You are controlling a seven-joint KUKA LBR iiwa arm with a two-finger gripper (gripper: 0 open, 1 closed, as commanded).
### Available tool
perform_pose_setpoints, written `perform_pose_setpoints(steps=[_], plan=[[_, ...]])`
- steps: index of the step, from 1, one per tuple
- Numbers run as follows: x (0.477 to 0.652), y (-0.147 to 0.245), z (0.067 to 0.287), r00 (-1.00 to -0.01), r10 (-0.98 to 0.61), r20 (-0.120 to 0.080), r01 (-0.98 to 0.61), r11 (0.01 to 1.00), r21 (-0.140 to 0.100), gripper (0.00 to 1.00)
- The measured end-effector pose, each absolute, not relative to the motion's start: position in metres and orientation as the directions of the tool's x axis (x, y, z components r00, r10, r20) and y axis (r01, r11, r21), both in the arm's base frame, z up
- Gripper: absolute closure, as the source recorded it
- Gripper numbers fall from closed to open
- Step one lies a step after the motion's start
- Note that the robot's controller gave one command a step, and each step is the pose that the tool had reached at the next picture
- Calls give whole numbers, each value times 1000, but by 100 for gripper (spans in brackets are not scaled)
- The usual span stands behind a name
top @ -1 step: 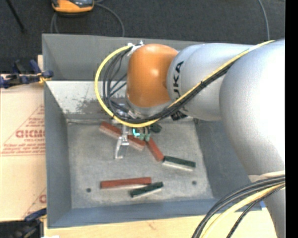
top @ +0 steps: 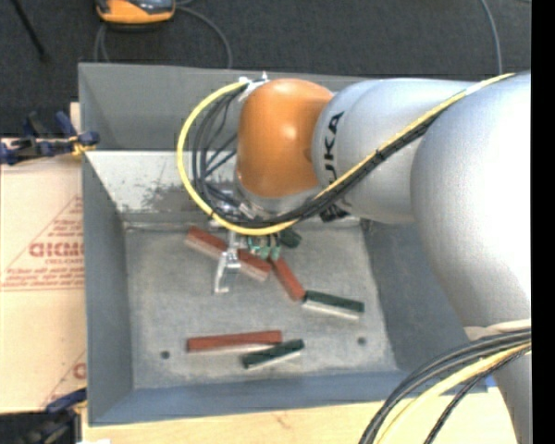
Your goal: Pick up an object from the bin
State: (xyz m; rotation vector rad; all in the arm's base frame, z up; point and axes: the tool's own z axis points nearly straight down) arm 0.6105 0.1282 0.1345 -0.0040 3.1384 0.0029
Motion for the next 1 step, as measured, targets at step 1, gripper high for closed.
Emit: perform_pose_setpoints(steps=[1], plan=[[651,103,77,-978,209,-17,208,978,7,100]])
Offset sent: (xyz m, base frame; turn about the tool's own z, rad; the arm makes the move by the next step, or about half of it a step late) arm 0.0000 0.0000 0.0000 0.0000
